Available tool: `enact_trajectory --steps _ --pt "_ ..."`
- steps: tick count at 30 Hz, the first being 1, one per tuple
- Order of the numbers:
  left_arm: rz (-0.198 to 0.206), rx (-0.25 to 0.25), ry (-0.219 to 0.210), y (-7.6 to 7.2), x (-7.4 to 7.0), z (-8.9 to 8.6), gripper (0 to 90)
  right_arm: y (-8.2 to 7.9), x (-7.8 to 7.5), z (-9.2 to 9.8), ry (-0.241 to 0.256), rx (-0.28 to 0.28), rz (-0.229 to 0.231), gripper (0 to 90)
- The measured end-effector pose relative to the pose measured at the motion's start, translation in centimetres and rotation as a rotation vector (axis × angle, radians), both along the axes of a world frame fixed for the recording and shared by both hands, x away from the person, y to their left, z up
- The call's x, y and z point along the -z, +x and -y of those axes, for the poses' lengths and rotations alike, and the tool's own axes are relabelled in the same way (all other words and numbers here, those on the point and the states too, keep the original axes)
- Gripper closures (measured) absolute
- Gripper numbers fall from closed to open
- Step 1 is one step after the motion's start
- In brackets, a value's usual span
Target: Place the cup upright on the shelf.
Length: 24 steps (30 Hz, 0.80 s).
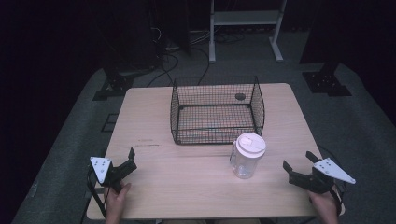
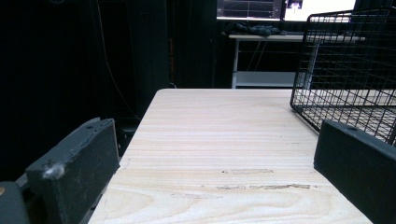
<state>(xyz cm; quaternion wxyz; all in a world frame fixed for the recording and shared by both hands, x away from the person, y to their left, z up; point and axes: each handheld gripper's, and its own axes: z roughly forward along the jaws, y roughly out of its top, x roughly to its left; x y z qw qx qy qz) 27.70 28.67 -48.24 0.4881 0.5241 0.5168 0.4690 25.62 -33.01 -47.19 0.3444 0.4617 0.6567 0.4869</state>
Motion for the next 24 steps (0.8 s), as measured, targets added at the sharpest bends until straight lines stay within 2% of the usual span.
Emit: enact_trajectory --steps 9,15,24 --pt "-0.002 0.001 0.003 0.0 0.0 0.0 0.0 0.0 -0.3 -0.3 0.004 -0.026 -0.005 4.8" --pt "0.000 0.003 0.006 -0.1 0.0 0.1 0.0 -0.1 -1.2 -1.1 -0.010 -0.066 0.005 4.7" --pt "0.000 0.004 0.010 -0.1 0.0 0.1 0.0 -1.3 -2.7 -2.6 -0.024 -0.140 0.036 3.0"
